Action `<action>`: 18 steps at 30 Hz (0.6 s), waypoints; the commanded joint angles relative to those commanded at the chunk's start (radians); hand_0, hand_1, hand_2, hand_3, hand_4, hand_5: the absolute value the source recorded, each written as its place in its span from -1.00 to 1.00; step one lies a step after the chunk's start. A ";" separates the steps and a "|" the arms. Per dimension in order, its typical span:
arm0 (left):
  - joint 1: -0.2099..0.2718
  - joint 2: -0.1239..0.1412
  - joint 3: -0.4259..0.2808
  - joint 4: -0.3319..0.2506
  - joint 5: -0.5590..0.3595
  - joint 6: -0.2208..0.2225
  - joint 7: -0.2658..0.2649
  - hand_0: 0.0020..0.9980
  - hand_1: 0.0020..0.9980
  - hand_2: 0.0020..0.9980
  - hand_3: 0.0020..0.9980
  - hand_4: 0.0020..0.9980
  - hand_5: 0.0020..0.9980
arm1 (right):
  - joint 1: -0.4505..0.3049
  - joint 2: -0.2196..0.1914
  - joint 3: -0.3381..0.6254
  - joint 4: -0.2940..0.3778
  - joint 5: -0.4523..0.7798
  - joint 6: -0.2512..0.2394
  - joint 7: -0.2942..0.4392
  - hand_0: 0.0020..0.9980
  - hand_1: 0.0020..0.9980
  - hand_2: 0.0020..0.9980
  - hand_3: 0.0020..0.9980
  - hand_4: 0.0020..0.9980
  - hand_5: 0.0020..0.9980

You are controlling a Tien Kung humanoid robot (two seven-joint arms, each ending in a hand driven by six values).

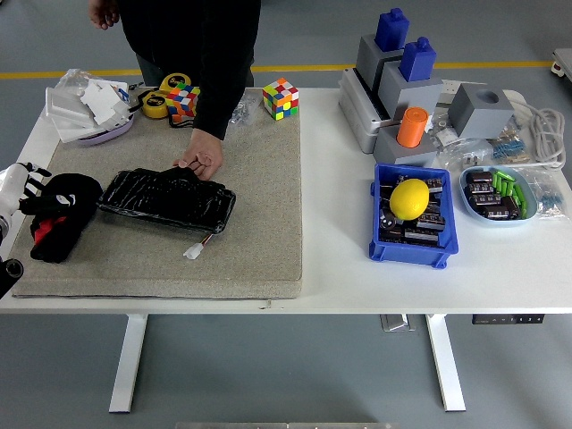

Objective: Pick the rag up,wipe the panel,place it on the desk

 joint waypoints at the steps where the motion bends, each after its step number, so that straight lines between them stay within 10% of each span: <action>1: 0.000 0.000 -0.001 -0.001 0.000 -0.002 0.001 -0.14 0.25 0.36 0.53 1.00 0.24 | 0.000 0.000 0.000 -0.001 0.001 0.000 0.000 0.46 0.32 0.37 0.23 1.00 0.12; 18: 0.001 0.025 -0.046 -0.051 0.025 -0.032 0.020 -0.13 0.27 0.39 0.56 1.00 0.51 | 0.002 0.001 0.004 -0.001 0.001 -0.001 0.001 0.46 0.32 0.36 0.23 1.00 0.11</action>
